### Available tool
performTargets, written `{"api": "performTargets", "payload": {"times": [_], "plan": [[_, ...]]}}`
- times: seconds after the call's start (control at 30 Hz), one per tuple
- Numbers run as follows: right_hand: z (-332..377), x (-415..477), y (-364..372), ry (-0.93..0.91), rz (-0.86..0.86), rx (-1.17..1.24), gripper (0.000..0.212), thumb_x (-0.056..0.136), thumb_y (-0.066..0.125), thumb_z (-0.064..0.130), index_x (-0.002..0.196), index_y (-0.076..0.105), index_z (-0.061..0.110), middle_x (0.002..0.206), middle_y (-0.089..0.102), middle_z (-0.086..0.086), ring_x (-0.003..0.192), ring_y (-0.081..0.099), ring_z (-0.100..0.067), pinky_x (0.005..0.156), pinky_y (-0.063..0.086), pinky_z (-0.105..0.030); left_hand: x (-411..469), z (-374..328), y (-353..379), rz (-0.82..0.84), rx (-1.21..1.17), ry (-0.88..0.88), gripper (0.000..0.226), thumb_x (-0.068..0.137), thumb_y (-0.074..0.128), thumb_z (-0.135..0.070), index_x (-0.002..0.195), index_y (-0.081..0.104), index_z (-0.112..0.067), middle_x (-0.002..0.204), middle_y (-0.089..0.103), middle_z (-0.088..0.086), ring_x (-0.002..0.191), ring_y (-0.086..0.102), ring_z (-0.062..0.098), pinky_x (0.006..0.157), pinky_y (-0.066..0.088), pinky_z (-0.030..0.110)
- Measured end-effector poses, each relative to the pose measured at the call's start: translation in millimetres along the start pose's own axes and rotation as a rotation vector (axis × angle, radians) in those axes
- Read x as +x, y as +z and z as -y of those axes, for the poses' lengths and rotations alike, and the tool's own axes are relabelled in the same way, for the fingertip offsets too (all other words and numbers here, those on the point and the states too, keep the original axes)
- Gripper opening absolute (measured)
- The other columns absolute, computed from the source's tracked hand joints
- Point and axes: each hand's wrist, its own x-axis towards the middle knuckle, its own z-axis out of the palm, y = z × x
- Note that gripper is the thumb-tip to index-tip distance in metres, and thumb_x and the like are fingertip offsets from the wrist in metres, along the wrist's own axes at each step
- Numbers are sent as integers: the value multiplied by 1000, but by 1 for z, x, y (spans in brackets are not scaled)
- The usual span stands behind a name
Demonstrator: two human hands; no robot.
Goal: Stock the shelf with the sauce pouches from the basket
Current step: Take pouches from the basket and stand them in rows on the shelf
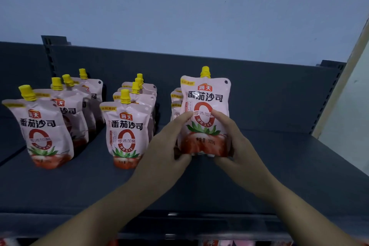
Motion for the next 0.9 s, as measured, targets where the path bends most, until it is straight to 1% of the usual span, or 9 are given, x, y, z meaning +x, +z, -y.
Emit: {"api": "performTargets", "payload": {"times": [0.1, 0.23, 0.37, 0.43, 0.5, 0.57, 0.7, 0.77, 0.9], "plan": [[1, 4, -10, 0, 65, -59, 69, 84, 53, -4, 132, 34, 41, 131, 49, 3, 115, 54, -7, 90, 48, -20, 4, 3, -9, 89, -62, 2, 70, 82, 61, -6, 127, 32, -52, 127, 59, -8, 112, 58, -2, 88, 51, 14], [-1, 2, -14, -2, 121, -1, 64, 83, 48, 3, 133, 34, 40, 132, 48, 6, 118, 53, -6, 89, 48, -18, 3, 2, -16, 145, -156, -14, 65, 80, 57, -14, 129, 33, -49, 123, 60, -23, 108, 61, -3, 81, 51, 11], [-4, -8, -6, -23, 96, 94, 62, 81, 46, 3, 131, 35, 38, 133, 46, 5, 116, 54, -3, 80, 53, -17, -6, 2, -13, 177, -407, -58, 83, 78, 58, 1, 134, 23, -50, 129, 55, -25, 111, 63, 8, 80, 55, 22], [-6, -12, -2, -60, 40, 93, 68, 82, 43, -2, 136, 26, 34, 141, 40, 5, 121, 51, 1, 87, 49, -13, -10, 1, -11, 231, -580, -104, 97, 77, 65, 3, 138, 13, -50, 134, 52, -26, 116, 60, 11, 82, 54, 22], [-9, -13, 4, -82, 7, 105, 75, 84, 41, -7, 141, 13, 34, 150, 30, 5, 131, 43, -2, 101, 42, -16, -9, -1, -10, 297, -715, -175, 92, 74, 74, -2, 139, 23, -43, 134, 56, -17, 118, 59, 13, 85, 52, 21], [-12, -13, 10, -69, 29, 72, 85, 86, 42, -6, 141, -1, 43, 155, 20, 7, 137, 34, -3, 109, 35, -20, -2, 0, -10, 246, -738, -250, 69, 71, 77, -5, 127, 46, -30, 122, 66, -7, 111, 64, 12, 81, 54, 20], [-25, -11, 7, -1, 201, 37, 101, 82, 53, 3, 140, -19, 44, 149, 22, 34, 132, 38, 3, 107, 35, -15, 13, 17, -13, 158, -625, -290, 61, 68, 73, 0, 121, 52, -19, 115, 70, -1, 108, 66, 16, 81, 57, 28], [-32, -8, 4, 44, 261, 87, 108, 80, 64, 5, 142, -14, 44, 139, 35, 38, 127, 46, 1, 101, 41, -16, 16, 25, -13, 183, -538, -269, 62, 71, 73, 5, 122, 51, -22, 117, 68, -2, 111, 64, 16, 85, 56, 33], [-42, -2, 10, 141, 186, 169, 98, 71, 78, 4, 136, 21, 50, 127, 53, 25, 121, 54, -5, 91, 50, -19, 13, 43, -3, 243, -471, -325, 63, 73, 72, 5, 116, 53, -37, 115, 68, -13, 109, 63, 7, 85, 56, 28]]}}
